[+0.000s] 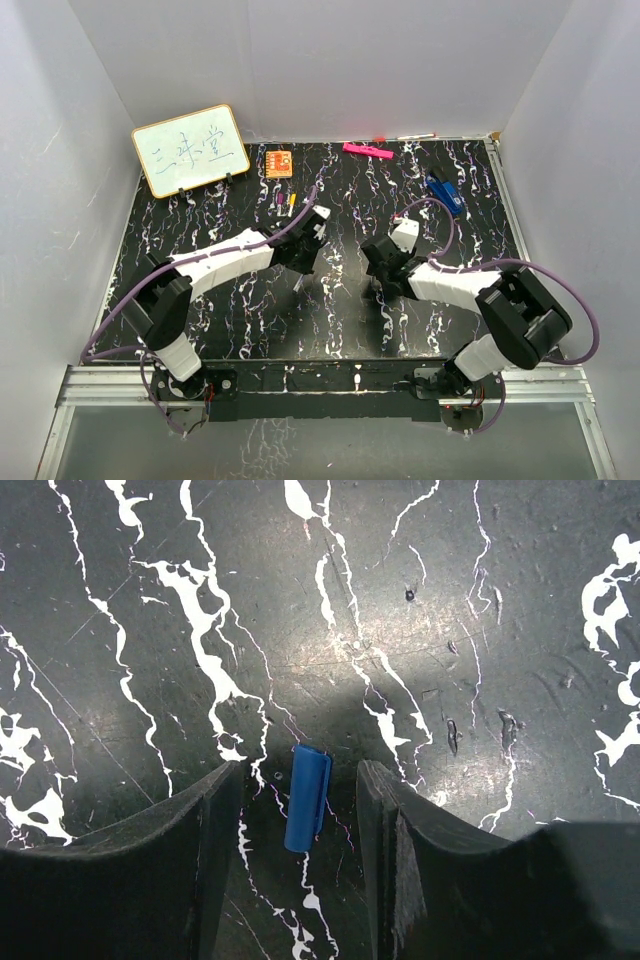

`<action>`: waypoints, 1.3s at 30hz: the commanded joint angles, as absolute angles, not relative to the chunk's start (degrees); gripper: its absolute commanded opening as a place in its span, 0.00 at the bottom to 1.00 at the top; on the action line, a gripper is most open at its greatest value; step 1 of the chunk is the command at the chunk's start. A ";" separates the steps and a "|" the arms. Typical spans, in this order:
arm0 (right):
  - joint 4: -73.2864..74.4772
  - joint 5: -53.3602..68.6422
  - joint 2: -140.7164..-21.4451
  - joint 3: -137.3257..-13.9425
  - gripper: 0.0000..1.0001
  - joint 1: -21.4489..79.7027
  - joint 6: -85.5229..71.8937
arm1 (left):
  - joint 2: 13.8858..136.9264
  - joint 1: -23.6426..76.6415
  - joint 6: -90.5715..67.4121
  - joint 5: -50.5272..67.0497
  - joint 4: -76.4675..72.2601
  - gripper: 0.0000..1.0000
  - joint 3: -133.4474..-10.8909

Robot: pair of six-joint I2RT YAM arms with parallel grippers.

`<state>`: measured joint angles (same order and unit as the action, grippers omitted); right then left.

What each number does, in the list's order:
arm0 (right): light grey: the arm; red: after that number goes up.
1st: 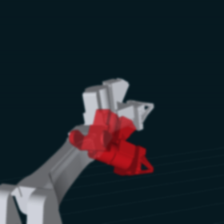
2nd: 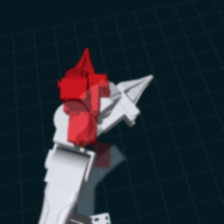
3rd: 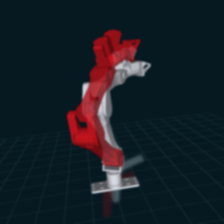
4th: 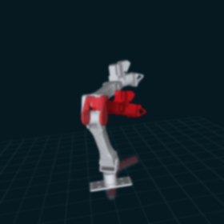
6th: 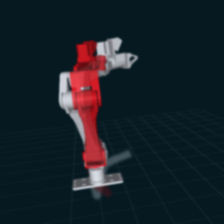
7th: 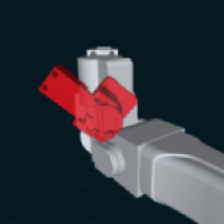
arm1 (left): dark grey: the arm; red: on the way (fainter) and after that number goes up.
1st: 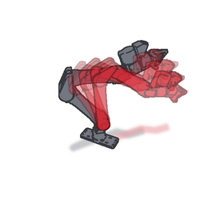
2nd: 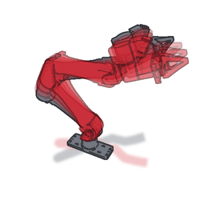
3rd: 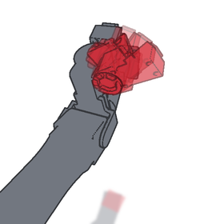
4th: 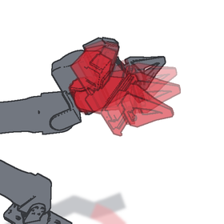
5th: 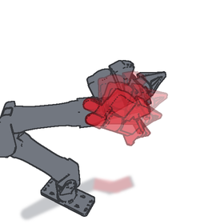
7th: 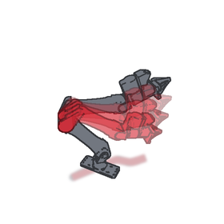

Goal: Insert the pens into the pen caps

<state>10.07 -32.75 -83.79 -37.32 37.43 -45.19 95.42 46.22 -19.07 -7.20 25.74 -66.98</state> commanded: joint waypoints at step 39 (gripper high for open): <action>7.39 -41.16 -77.23 -48.26 0.00 36.26 -40.78 | 89.53 43.13 -20.07 0.39 15.85 0.00 -62.34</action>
